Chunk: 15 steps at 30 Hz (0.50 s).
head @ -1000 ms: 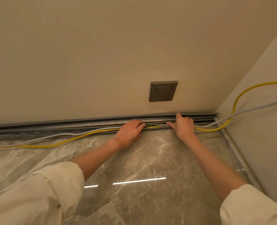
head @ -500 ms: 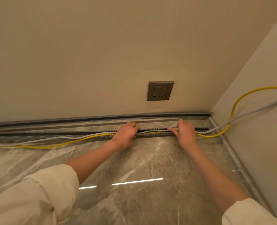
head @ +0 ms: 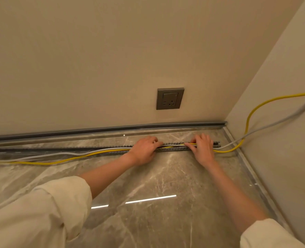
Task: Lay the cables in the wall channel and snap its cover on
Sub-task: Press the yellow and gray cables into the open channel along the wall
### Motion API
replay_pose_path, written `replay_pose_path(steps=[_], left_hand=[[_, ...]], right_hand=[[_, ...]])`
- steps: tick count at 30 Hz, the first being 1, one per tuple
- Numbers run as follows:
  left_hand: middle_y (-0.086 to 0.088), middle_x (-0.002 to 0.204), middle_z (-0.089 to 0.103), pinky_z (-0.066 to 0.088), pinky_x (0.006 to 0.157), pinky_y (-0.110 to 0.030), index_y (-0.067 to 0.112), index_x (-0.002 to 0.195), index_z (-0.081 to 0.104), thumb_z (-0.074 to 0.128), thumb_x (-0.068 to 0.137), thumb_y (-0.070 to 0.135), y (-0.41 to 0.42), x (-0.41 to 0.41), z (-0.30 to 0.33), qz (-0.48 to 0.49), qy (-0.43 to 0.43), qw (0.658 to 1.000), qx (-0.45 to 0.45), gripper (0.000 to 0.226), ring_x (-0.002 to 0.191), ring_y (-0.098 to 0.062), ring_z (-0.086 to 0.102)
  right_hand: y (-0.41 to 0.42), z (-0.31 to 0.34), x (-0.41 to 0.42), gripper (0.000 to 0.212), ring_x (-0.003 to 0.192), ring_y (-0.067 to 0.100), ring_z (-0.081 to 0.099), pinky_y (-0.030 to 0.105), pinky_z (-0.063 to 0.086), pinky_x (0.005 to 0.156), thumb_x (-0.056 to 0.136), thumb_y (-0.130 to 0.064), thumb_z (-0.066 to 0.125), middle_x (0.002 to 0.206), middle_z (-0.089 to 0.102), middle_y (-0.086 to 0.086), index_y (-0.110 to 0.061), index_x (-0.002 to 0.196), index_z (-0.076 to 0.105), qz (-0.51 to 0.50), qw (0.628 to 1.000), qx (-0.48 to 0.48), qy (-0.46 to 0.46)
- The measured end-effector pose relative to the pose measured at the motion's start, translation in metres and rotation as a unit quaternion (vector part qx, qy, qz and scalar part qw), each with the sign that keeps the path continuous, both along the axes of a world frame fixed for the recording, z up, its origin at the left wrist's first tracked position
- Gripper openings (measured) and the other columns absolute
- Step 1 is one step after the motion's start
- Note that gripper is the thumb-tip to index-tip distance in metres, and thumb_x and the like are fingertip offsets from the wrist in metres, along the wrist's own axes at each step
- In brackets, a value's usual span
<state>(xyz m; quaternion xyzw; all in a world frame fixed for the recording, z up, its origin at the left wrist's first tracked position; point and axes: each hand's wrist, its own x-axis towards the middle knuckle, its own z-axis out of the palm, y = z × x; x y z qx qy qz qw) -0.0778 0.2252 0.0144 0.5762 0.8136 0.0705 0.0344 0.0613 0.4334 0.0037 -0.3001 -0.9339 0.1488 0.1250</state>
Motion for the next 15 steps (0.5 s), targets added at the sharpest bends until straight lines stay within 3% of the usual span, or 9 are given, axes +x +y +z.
replay_pose_path(steps=[7,10,13,15], left_hand=[[-0.013,0.134,0.047,0.044,0.093,-0.041,0.015,0.139,0.038,0.044,0.095,0.014,0.041,0.022,-0.013,-0.048,0.037,0.998,0.012,0.044,0.117,-0.029,0.046],[-0.012,0.131,0.049,0.046,0.092,-0.040,0.017,0.137,0.041,0.048,0.094,0.014,0.044,0.021,-0.014,-0.043,0.033,0.998,0.024,0.044,0.116,-0.028,0.047],[-0.012,0.124,0.054,0.047,0.087,-0.040,0.018,0.133,0.047,0.050,0.093,0.016,0.046,0.021,-0.015,-0.042,0.025,0.998,0.040,0.039,0.109,-0.027,0.050],[-0.011,0.122,0.055,0.047,0.085,-0.040,0.018,0.131,0.050,0.051,0.093,0.017,0.047,0.022,-0.016,-0.032,0.020,0.998,0.046,0.038,0.108,-0.027,0.050]], right_hand=[[0.006,-0.008,0.020,0.026,0.093,0.030,0.049,0.038,0.034,0.081,0.085,-0.036,0.064,0.093,0.058,0.011,-0.010,0.089,0.062,-0.056,0.996,0.060,0.038],[0.004,-0.013,0.036,0.020,0.087,0.031,0.051,0.034,0.035,0.078,0.085,-0.025,0.066,0.088,0.057,0.014,-0.006,0.086,0.061,-0.096,0.985,0.078,0.123],[-0.003,-0.024,0.052,0.015,0.080,0.027,0.051,0.020,0.029,0.069,0.089,-0.018,0.062,0.085,0.056,0.013,-0.004,0.086,0.056,-0.166,0.956,-0.009,0.241],[-0.007,-0.031,0.055,0.016,0.070,0.022,0.050,0.018,0.029,0.062,0.090,-0.017,0.061,0.079,0.057,0.012,-0.003,0.088,0.053,-0.210,0.919,-0.102,0.318]])
